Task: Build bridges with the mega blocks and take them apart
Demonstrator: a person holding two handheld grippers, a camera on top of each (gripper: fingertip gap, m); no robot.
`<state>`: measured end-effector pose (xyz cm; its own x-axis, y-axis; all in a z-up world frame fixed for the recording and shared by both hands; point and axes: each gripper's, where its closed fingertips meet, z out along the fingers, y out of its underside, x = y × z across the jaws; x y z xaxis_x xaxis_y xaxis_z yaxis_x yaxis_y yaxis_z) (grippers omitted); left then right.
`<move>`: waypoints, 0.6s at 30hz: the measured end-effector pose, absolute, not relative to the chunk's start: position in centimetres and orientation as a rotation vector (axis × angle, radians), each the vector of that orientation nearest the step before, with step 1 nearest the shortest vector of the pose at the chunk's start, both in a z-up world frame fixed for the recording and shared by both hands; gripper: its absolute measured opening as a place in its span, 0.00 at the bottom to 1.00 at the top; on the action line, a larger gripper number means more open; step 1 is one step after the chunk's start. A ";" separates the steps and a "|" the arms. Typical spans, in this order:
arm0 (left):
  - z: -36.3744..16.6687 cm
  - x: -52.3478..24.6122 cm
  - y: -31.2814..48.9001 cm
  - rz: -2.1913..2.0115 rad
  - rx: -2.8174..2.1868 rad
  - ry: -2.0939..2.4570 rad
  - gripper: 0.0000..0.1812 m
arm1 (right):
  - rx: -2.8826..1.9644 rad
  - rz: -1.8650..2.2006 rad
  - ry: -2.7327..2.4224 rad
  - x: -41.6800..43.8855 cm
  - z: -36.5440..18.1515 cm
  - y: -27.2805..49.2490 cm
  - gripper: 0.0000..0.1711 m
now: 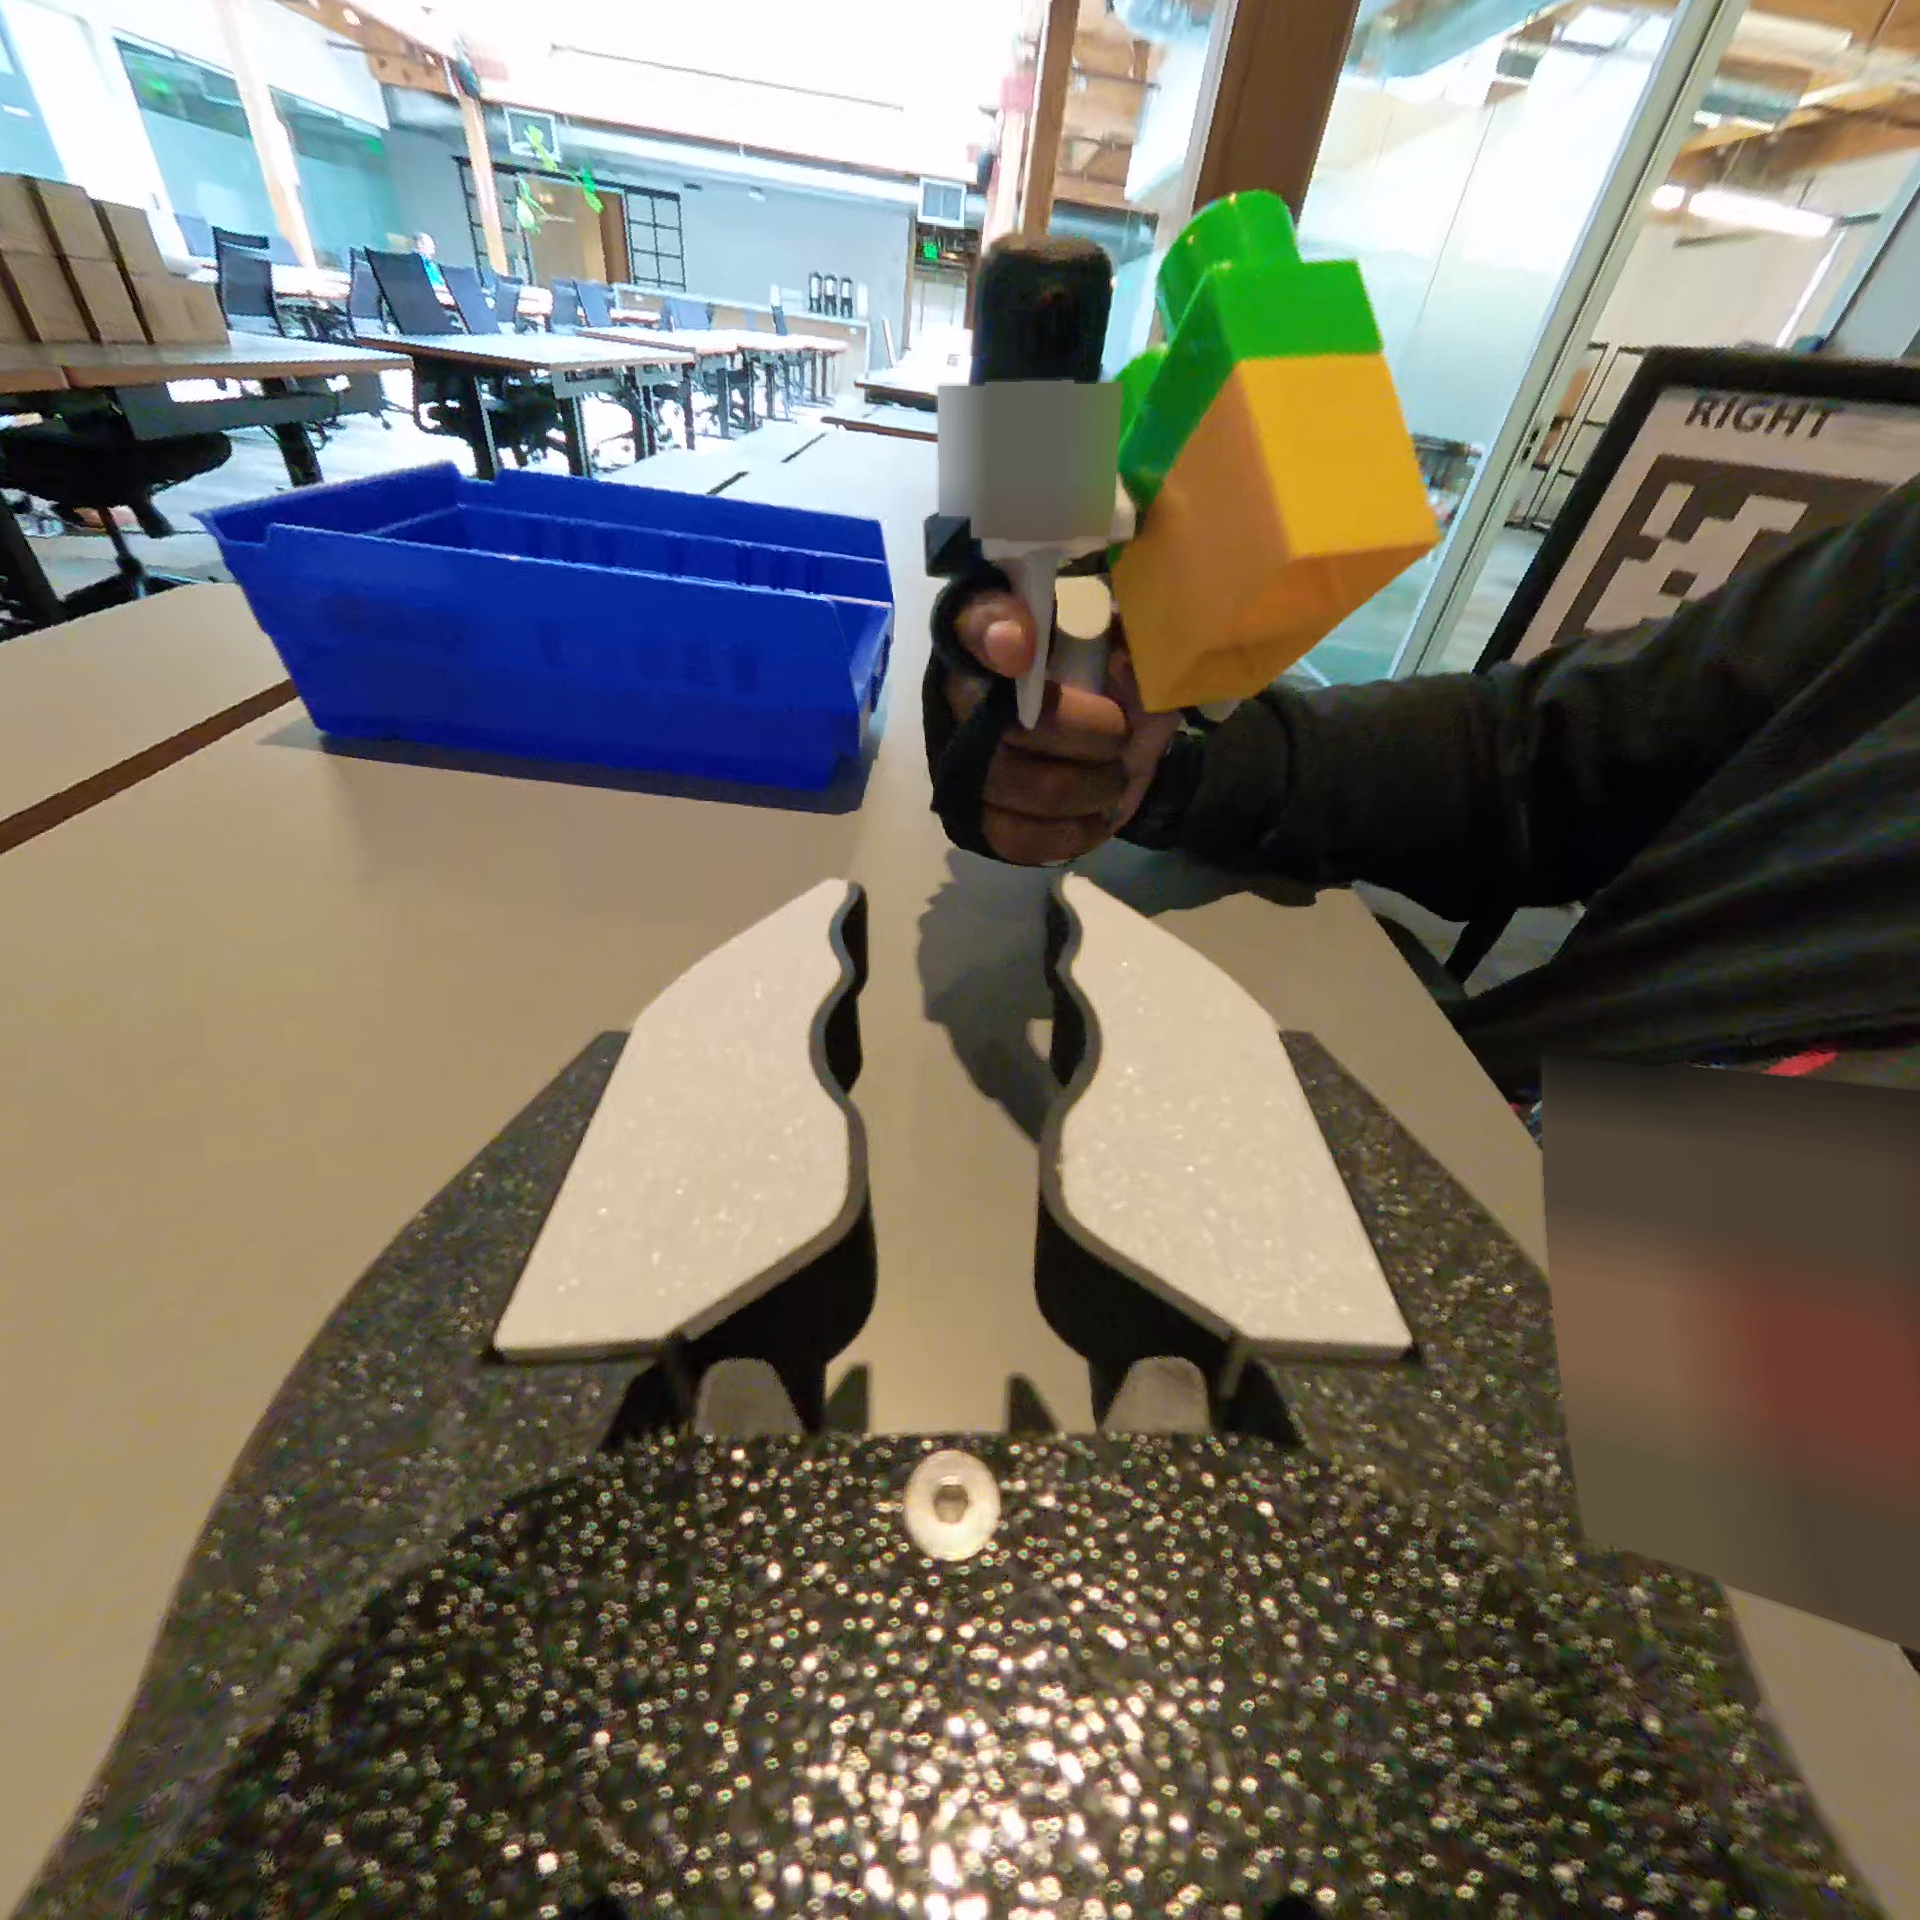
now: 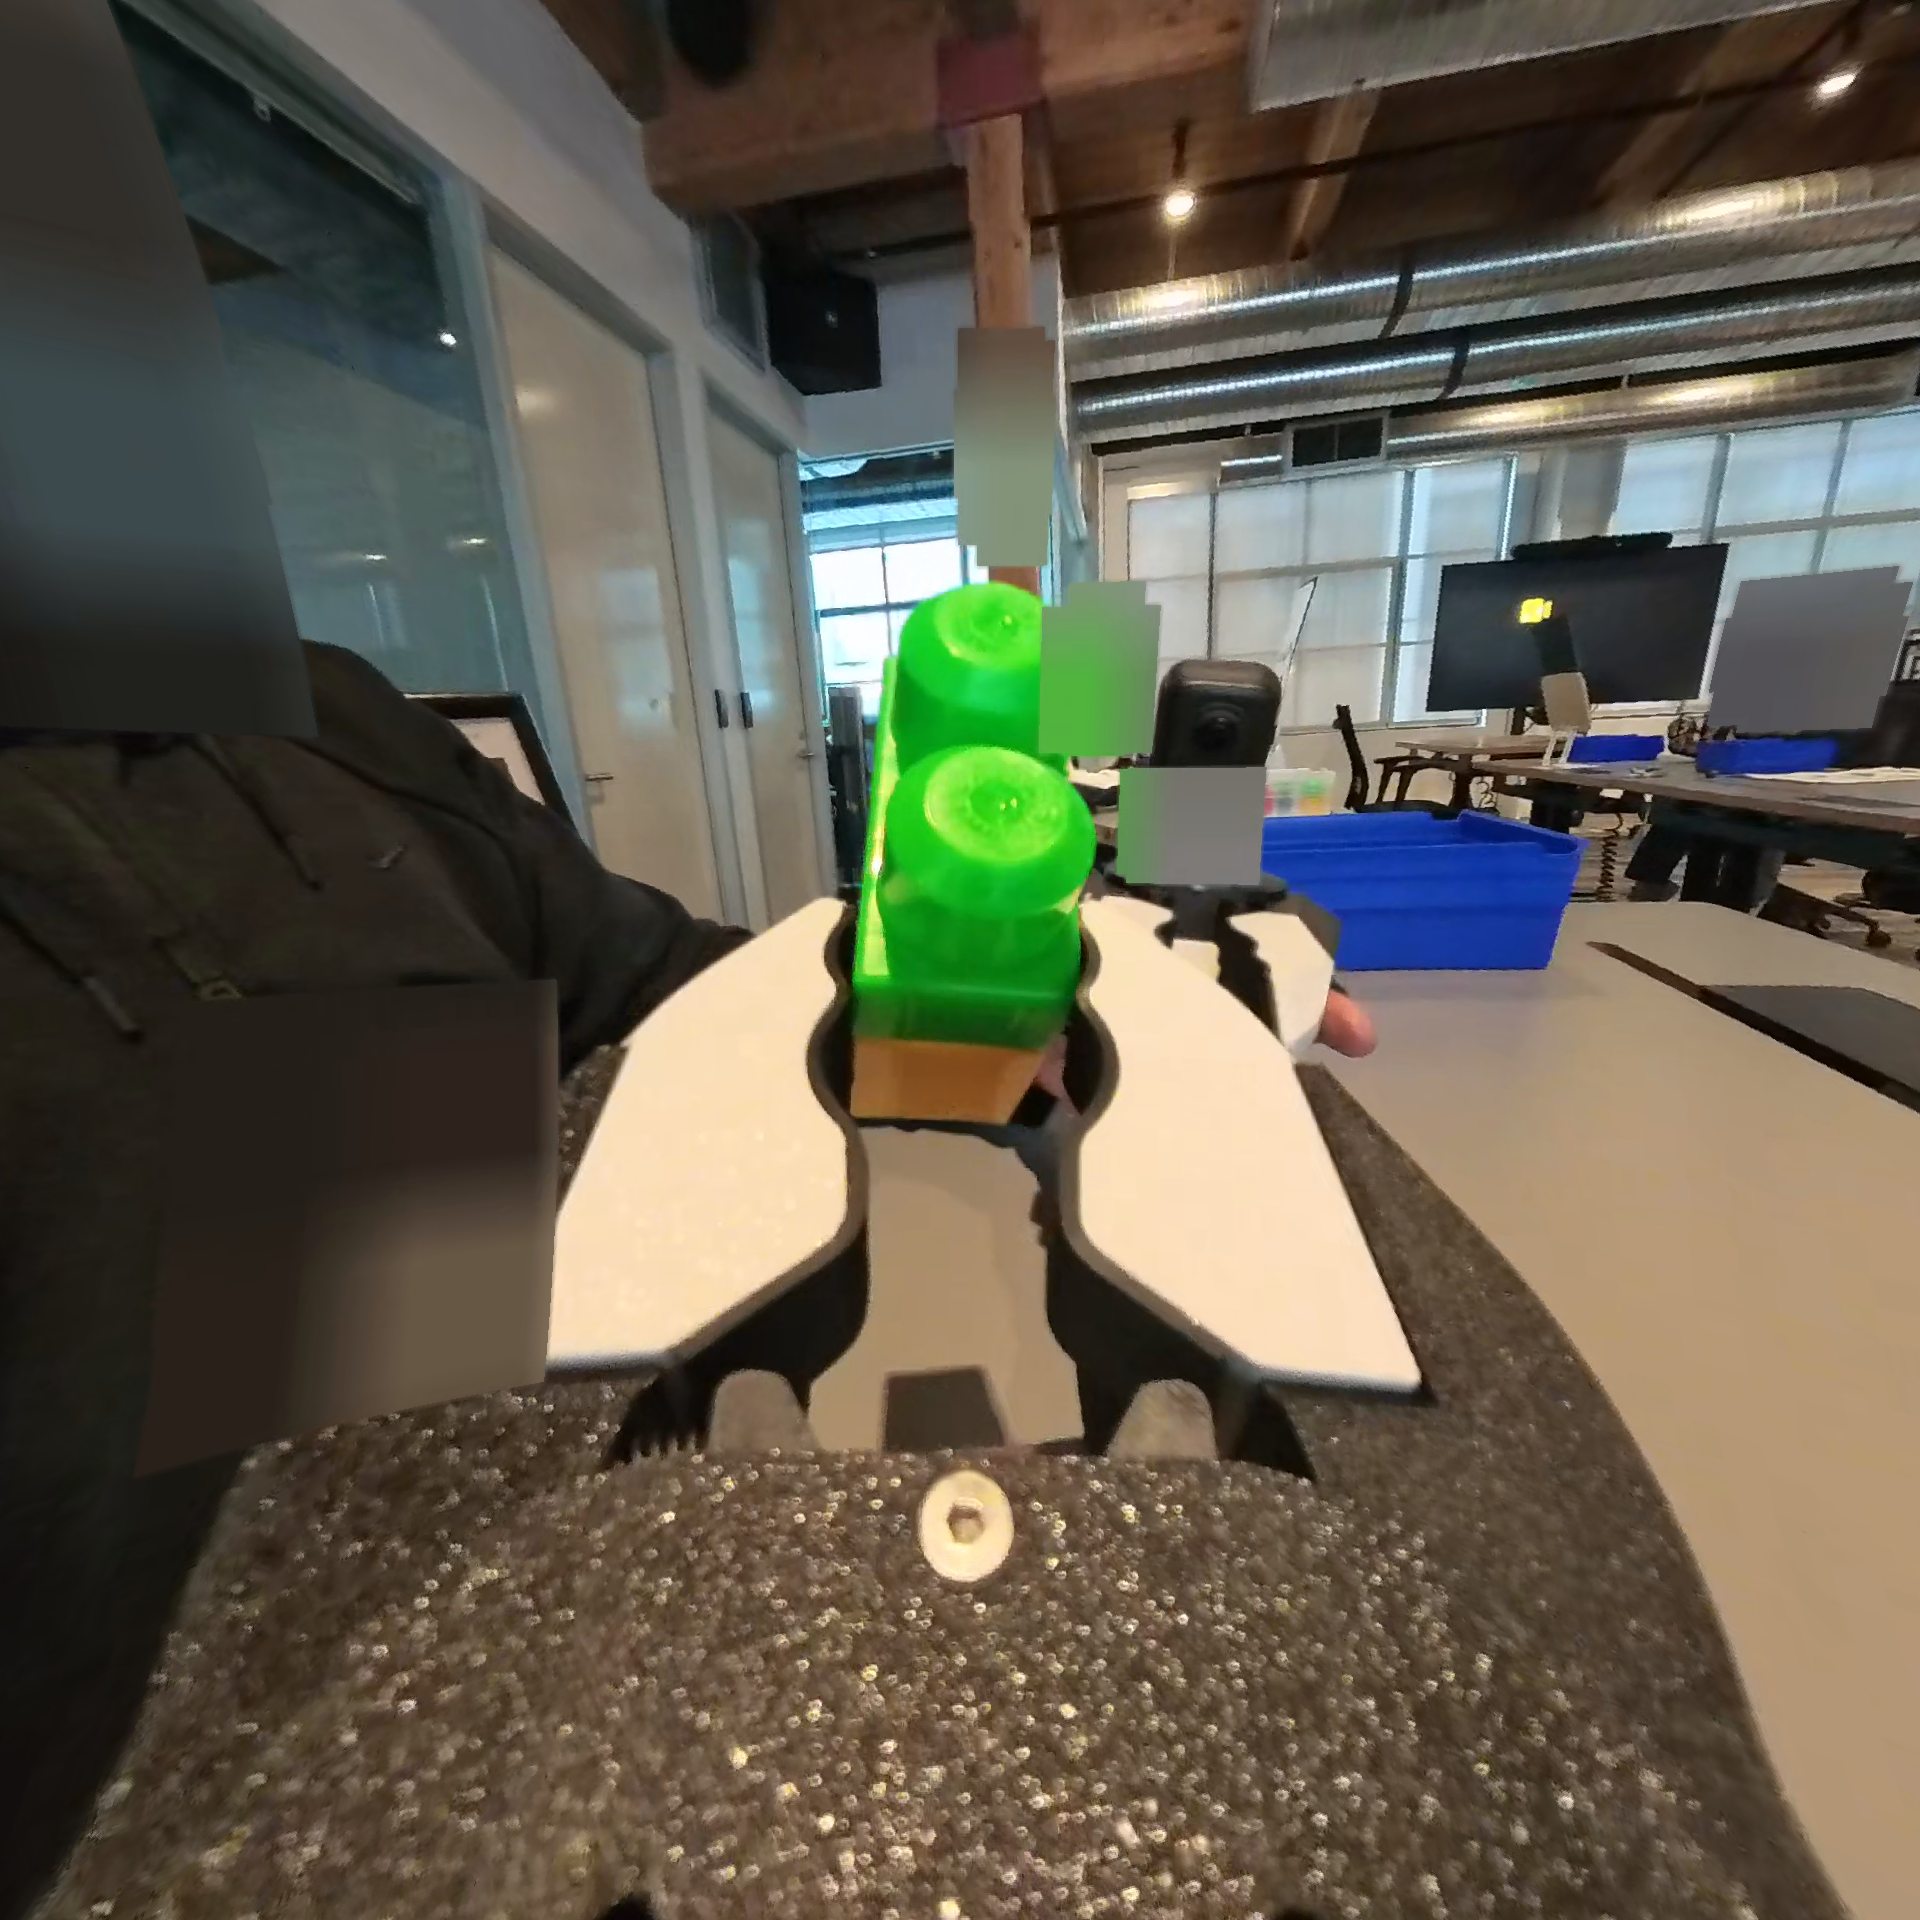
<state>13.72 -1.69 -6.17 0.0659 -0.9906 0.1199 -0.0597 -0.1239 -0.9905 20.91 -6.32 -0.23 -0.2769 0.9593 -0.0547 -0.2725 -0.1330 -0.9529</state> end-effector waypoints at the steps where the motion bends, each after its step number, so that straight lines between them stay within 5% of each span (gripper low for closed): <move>1: -6.3 13.9 -1.9 -1.221 -1.375 1.160 0.17 | -0.926 1.586 -1.128 20.8 -0.4 -6.2 0.22; 8: -7.9 14.2 -1.4 -1.111 -1.461 1.210 0.18 | -1.003 1.167 -0.957 23.2 2.2 -1.8 0.22; 13: -9.3 14.5 -1.0 -1.058 -1.519 1.235 0.18 | -1.219 0.489 -0.502 36.5 6.3 7.3 0.22; 18: -10.8 15.2 -1.2 -1.015 -1.566 1.291 0.18 | -1.634 0.316 -0.290 45.5 1.6 16.5 0.22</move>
<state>15.24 -1.16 -10.83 0.1397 -0.9876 0.0715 -0.3022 -0.1113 -0.9467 45.48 16.47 1.61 0.9279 0.3715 -0.0324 -0.0005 -0.0854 -0.9963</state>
